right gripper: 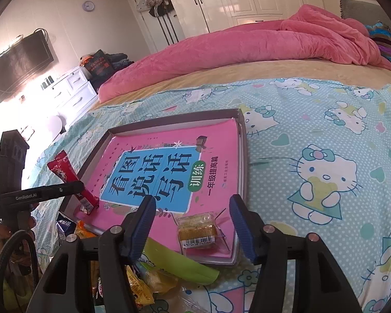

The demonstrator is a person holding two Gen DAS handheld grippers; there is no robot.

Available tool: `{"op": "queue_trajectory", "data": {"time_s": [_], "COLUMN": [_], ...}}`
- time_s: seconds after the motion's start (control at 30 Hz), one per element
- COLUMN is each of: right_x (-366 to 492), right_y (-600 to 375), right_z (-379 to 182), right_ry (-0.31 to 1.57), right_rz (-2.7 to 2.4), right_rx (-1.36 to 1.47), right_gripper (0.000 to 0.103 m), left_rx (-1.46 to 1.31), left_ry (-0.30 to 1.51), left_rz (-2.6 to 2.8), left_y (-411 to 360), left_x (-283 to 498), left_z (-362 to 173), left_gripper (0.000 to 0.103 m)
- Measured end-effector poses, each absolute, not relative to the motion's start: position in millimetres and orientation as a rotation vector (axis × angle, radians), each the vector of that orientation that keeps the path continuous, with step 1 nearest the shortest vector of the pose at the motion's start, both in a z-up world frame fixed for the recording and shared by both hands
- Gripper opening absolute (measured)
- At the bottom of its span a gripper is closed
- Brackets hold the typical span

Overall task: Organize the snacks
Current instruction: 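Lower and release the red bag into the tray while the right tool releases the cake there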

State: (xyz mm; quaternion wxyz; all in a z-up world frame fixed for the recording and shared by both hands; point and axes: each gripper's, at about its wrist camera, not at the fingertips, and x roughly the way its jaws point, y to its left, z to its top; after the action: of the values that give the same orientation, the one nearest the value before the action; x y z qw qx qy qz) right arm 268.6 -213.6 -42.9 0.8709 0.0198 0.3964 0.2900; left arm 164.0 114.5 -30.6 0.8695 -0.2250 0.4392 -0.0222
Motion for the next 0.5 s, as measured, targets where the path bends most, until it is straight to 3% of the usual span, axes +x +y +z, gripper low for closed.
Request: {"op": "queue_trajectory", "data": {"time_s": [0.5], "right_x": [262.3], "right_y": [-225.7], "right_z": [-35.1], "right_ry": [0.79], "right_rz": [0.584], "right_rx": [0.067], "right_gripper": [0.065], "left_rx": [-0.444], "left_ry": [0.836], "left_rz": [-0.119], "left_y": [103.5], "left_x": [148.1], "left_z": [-6.8], "left_gripper": [0.071]}}
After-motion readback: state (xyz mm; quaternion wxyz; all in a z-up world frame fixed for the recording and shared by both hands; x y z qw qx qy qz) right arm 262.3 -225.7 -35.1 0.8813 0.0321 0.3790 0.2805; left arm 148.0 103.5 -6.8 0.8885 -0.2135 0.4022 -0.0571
